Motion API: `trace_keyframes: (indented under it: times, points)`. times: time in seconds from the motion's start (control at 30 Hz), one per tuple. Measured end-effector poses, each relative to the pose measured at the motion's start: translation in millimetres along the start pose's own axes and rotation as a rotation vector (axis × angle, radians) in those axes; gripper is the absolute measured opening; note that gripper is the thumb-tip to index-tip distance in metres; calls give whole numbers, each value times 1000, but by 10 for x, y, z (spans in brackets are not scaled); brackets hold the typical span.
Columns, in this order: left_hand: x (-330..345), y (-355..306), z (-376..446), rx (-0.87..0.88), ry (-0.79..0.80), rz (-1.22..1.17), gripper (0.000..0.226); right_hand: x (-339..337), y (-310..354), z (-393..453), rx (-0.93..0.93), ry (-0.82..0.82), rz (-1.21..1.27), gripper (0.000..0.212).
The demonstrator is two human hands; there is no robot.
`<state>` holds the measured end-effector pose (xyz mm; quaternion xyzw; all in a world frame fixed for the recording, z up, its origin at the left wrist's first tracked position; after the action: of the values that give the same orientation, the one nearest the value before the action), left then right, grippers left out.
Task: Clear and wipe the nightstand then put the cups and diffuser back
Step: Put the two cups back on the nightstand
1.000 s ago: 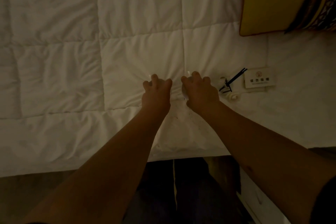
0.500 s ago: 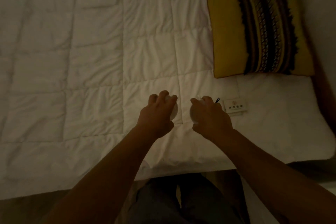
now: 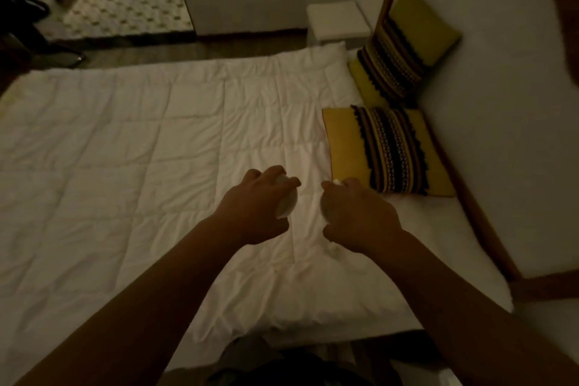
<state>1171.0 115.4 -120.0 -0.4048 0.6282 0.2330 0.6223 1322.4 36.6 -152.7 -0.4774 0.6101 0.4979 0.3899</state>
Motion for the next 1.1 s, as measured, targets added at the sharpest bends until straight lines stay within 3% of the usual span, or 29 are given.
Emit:
trace_keyframes:
  times: [0.43, 0.63, 0.83, 1.1]
  points:
    - [-439, -224, -145, 212, 6, 21, 75, -337, 304, -504, 124, -100, 34, 83]
    - [-438, -518, -118, 350, 38, 44, 77, -329, 276, -945, 315, -147, 68, 85]
    - [-238, -1216, -231, 564, 100, 79, 73, -164, 70, -1625, 532, -187, 111, 90]
    - [264, -2614, -750, 890, 192, 145, 73, 119, -359, -3089, 874, -245, 199, 89]
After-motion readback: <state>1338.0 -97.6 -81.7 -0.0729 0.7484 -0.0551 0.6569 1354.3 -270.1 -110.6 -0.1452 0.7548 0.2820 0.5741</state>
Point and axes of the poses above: each hand's wrist, its own z-axis towards the middle knuckle, its own x-axis out of the palm, y = z × x, the point moved 7 cm from there along z, towards the middle knuckle, and after that the axes turned 15 degrees about -x, right-handed, at the moved point
